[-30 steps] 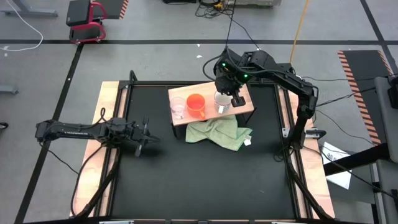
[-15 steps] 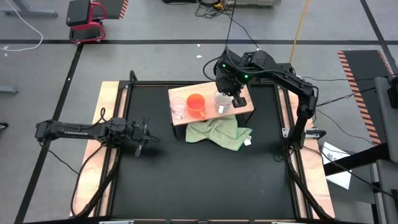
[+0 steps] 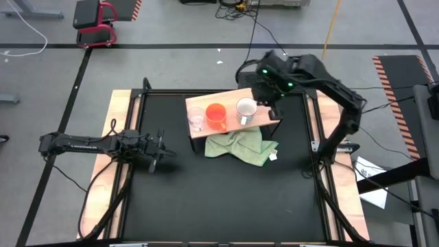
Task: Stack small to large cups/mugs on shelf
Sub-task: Return to Home Position
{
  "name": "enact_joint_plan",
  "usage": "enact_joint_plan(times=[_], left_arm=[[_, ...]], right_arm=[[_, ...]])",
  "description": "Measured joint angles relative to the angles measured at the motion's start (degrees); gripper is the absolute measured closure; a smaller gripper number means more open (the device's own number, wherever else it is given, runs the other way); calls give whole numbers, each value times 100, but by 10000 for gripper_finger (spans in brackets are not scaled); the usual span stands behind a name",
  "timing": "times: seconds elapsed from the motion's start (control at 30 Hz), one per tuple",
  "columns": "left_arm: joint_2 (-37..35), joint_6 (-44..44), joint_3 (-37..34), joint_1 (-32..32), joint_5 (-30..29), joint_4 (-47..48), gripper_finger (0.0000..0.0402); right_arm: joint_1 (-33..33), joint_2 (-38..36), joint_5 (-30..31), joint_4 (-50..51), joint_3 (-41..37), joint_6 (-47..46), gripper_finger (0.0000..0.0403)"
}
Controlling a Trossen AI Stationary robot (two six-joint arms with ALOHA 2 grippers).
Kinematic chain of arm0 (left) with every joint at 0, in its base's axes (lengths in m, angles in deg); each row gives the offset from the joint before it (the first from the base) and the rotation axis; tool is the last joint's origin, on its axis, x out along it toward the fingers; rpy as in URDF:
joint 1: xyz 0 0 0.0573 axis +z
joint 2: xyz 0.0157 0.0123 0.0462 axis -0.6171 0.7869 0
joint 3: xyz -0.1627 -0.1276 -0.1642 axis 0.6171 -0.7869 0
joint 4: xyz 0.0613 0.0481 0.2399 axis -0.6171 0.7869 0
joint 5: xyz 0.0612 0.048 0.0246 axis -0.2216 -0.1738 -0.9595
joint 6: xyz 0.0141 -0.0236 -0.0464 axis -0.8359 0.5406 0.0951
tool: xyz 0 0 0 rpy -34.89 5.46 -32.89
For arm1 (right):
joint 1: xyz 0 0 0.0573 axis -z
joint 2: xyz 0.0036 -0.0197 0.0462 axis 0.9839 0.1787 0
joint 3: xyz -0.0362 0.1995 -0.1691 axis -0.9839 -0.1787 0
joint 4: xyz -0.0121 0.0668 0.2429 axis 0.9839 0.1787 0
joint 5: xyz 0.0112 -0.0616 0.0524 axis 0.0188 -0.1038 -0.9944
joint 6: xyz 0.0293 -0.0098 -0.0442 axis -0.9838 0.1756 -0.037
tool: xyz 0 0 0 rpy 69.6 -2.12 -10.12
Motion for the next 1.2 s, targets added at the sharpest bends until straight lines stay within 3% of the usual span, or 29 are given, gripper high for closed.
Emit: enact_joint_plan(times=[0.33,0.7,0.97,1.2], left_arm=[[-2,18,0,-1,-4,-3,376],[-2,35,0,-2,-7,-37,376],[-2,61,0,0,-31,9,376],[-2,87,0,0,-31,9,376]], right_arm=[[-895,-895,-289,24,0,-717,403],[-1758,-1460,34,83,-180,-1531,403],[-2200,-1919,329,74,-887,-2112,403],[-2413,-2673,340,-441,-1974,-2430,403]])
